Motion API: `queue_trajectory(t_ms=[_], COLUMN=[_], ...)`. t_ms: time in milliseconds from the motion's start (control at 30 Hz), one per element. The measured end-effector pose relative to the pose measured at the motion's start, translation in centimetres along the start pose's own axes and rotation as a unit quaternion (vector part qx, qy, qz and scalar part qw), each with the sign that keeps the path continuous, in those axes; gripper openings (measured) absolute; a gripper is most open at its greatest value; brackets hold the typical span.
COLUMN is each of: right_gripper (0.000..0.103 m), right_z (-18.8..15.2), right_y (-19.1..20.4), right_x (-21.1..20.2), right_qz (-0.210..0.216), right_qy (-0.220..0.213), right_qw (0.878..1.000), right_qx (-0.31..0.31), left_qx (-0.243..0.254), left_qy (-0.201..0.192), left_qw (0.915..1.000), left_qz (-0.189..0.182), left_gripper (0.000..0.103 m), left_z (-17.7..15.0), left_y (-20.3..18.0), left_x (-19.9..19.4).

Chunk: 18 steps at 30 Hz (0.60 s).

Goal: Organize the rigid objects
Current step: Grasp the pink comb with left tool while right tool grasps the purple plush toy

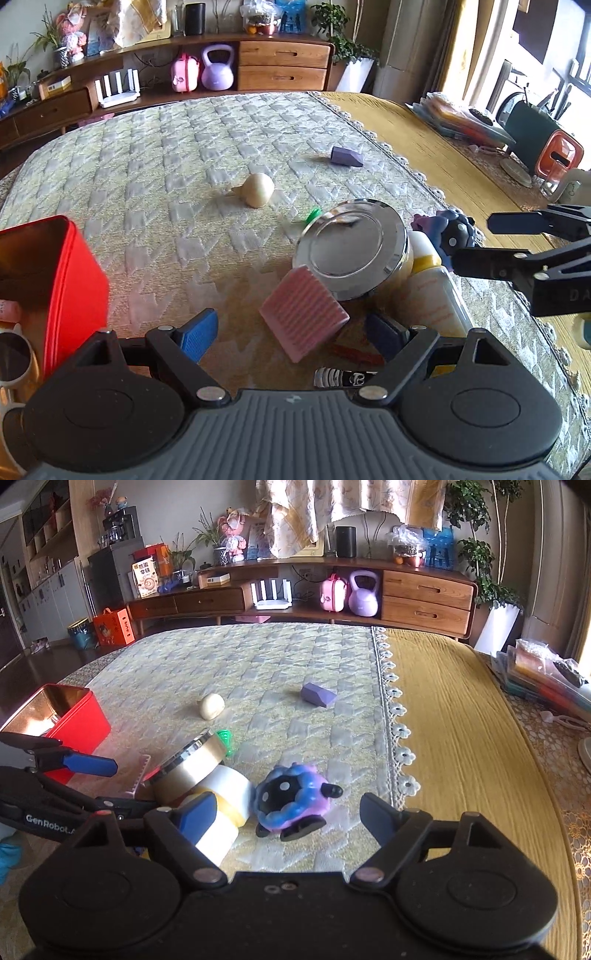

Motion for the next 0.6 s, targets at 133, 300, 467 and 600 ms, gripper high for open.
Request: queue_trajectory(t_ms=[133, 300, 467, 600], right_gripper=[0.082, 0.079, 0.072, 0.05], right_z=[0.2, 0.1, -0.1, -0.4], right_y=[-0.5, -0.9, -1.1, -1.8], right_x=[0.9, 1.3, 1.3, 1.2], right_qz=[0.019, 0.049, 0.062, 0.054], right_qy=[-0.002, -0.007, -0.013, -0.008], right_qw=[1.0, 0.998, 0.995, 0.994], right_qx=[0.02, 0.049, 0.072, 0.09], left_qx=[-0.009, -0.001, 0.013, 0.016], left_qy=[-0.005, -0.007, -0.009, -0.012], left_qw=[0.9997, 0.9994, 0.9987, 0.9984], left_qz=[-0.02, -0.033, -0.048, -0.054], left_gripper=[0.088, 0.083, 0.07, 0.062], left_z=[0.2, 0.1, -0.1, -0.1], left_y=[0.1, -0.4, -1.2, -1.4], left_x=[0.2, 0.4, 0.4, 0.3])
Point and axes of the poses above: each gripper's, at about its wrist camera, not at the fingertips, and x roughly the way its jaws point, y to its left, z to its top, the point moved 8 cm from there along x, roughly the way its jaws point, and after that the axes turned 1 degree about -x, right-handed, at the moved point
